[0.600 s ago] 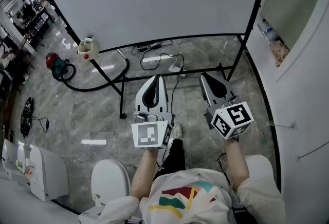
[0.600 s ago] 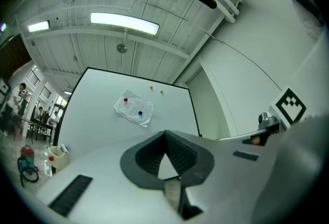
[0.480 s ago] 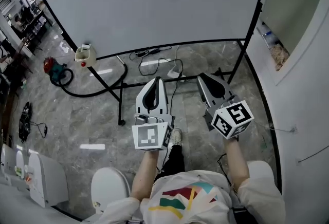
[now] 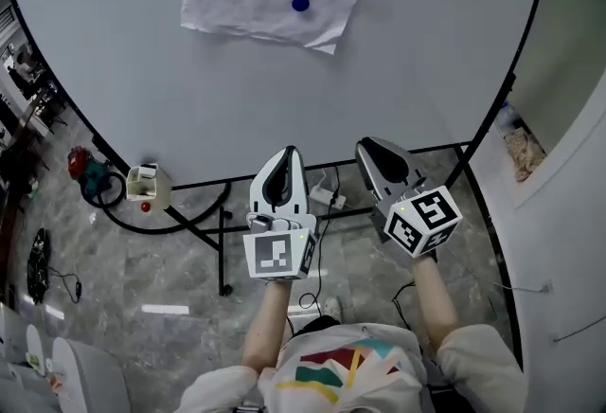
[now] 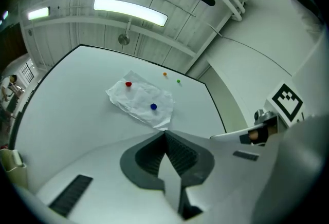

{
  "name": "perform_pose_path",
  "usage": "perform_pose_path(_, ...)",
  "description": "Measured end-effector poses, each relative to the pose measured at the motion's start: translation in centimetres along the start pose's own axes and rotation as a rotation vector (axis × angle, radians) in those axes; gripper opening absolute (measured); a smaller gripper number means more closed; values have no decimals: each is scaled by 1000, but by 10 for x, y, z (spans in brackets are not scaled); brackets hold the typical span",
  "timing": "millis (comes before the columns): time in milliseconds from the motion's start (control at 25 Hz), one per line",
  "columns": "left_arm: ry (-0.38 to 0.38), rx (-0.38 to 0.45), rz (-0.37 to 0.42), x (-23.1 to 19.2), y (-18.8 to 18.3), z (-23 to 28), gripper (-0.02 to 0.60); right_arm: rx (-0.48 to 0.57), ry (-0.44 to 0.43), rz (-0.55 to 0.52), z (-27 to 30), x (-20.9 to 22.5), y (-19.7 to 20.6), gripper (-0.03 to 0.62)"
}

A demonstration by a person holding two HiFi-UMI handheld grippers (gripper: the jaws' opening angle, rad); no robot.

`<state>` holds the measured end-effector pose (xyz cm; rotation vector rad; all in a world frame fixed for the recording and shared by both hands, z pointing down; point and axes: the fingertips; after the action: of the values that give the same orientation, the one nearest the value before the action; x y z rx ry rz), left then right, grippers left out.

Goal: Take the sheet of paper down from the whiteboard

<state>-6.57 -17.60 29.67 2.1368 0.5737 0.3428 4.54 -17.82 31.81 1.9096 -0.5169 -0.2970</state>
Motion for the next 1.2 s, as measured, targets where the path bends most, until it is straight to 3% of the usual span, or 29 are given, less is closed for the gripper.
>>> perform_pose_path(40,10,5,5,-9,5,18,44,17,5,4,18,12,-2,20)
perform_pose_path(200,49,12,37,-36,22,77,44,96,-12,59,84,51,-18,160)
perform_pose_path(400,102,82,13,-44,20,130,51,137,-69,170,146,85,-41,166)
perform_pose_path(560,130,118,64,-42,6,161,121,98,-93,174,173,100,-42,166)
perform_pose_path(720,160,132,141,-36,-10,187,149,107,-149,184,182,96,-43,164)
perform_pose_path(960,170,82,303,-31,-28,223,210,101,-186,159,185,91,-39,161)
perform_pose_path(1040,153,29,345,-32,-27,232,222,111,-168,152,183,96,-37,31)
perform_pose_path(1200,111,-57,389,-34,-23,245,222,111,-176,144,185,96,-37,14)
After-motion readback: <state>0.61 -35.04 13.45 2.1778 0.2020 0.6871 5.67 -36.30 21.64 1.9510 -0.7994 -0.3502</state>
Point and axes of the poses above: the fingertips, and each gripper's own axes: z forward along the fingers, x to its right, y out of its underside, and after that the axes turned 12 degrees about x, right-handed
